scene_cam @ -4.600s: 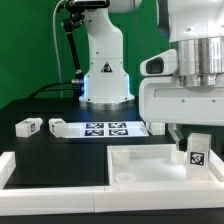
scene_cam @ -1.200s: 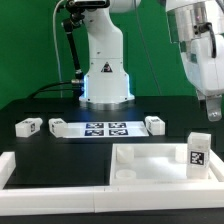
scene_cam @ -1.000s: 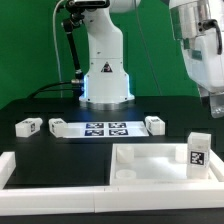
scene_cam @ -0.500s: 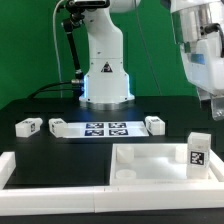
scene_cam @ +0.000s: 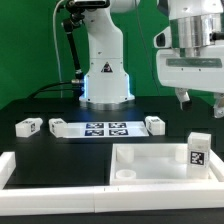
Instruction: Assemble square table
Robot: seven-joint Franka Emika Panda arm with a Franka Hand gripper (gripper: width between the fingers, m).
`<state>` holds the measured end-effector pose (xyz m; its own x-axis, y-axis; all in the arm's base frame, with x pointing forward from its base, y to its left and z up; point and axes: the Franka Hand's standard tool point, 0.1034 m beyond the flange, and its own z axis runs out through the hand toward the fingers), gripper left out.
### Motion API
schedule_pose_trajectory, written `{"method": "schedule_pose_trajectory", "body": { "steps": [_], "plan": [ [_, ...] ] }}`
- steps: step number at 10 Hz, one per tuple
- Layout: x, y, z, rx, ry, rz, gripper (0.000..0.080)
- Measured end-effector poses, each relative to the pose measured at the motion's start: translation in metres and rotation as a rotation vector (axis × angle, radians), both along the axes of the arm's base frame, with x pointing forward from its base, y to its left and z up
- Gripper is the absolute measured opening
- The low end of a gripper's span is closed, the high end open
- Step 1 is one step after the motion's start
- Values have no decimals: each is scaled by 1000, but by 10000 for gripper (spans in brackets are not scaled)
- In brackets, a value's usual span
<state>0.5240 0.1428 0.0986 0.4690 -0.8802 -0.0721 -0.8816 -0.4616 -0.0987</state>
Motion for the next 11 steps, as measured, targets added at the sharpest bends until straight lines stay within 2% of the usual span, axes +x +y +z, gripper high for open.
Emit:
{"method": "schedule_pose_trajectory", "body": {
  "steps": [3, 4, 5, 6, 7, 11],
  "plan": [
    [-1, -1, -1, -16, -29, 231, 649],
    [-20, -7, -9, -40, -58, 386, 649],
    [-48, -14, -18, -48, -46, 504, 649],
    [-59, -16, -18, -45, -39, 569, 649],
    [-63, -15, -20, -50, -39, 608, 649],
    [-62, -18, -20, -66, -64, 870, 649]
  ]
}}
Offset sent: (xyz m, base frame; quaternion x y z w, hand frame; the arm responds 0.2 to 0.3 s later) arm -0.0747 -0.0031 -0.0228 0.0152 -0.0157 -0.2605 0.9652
